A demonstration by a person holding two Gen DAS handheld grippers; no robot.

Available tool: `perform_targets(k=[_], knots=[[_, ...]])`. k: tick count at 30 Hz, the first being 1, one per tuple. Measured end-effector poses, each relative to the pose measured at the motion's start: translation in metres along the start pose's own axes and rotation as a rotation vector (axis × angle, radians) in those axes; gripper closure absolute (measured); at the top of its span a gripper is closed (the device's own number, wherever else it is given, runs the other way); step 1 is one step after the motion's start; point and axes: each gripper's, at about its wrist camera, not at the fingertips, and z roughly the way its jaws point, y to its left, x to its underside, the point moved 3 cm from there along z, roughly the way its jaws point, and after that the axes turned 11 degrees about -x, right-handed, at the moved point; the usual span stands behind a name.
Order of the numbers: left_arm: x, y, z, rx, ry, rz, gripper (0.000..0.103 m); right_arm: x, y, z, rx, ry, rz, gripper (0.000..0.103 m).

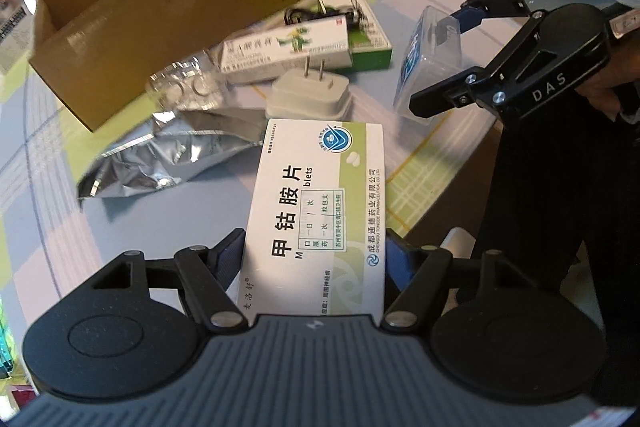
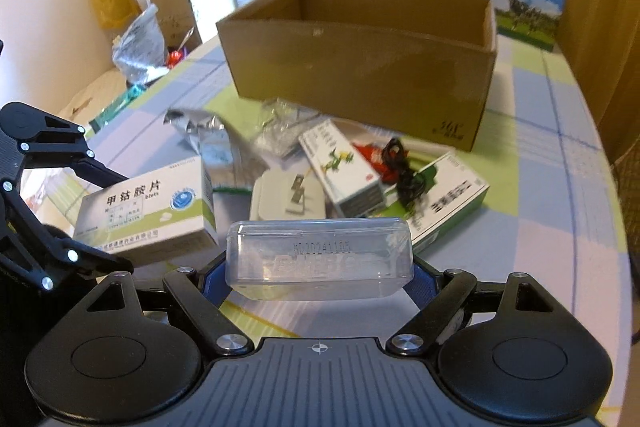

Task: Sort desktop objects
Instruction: 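Carry the white box with the left tool while the right tool carries the clear case to the cardboard box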

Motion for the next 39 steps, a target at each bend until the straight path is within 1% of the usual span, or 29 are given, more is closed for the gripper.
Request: perform_targets(k=[6, 11, 16, 21, 25, 31, 35, 39], knots=[[-0.018, 0.006, -0.023, -0.042, -0.050, -0.047, 0.035, -0.013, 0.000, -0.022, 0.020, -0.042, -0.003, 0.020], [-0.036, 0.014, -0.039, -0.064, -0.083, -0.089, 0.035, -0.036, -0.001, -0.034, 0.039, -0.072, -0.035, 0.020], [-0.063, 0.034, -0.054, -0.104, -0.116, -0.130, 0.035, -0.074, -0.005, -0.040, 0.061, -0.112, -0.063, 0.020], [-0.099, 0.061, -0.061, -0.151, -0.144, -0.177, 0.035, -0.119, -0.018, -0.036, 0.085, -0.154, -0.069, 0.020], [-0.123, 0.087, -0.054, -0.183, -0.157, -0.241, 0.035, -0.150, -0.034, -0.021, 0.103, -0.170, -0.065, 0.020], [-0.155, 0.128, -0.028, -0.231, -0.149, -0.345, 0.035, -0.188, -0.061, 0.008, 0.124, -0.186, -0.039, 0.020], [-0.173, 0.155, -0.010, -0.249, -0.153, -0.399, 0.035, -0.209, -0.081, 0.028, 0.131, -0.195, -0.001, 0.020], [-0.187, 0.176, 0.011, -0.249, -0.149, -0.440, 0.035, -0.223, -0.098, 0.049, 0.143, -0.180, 0.013, 0.020]])
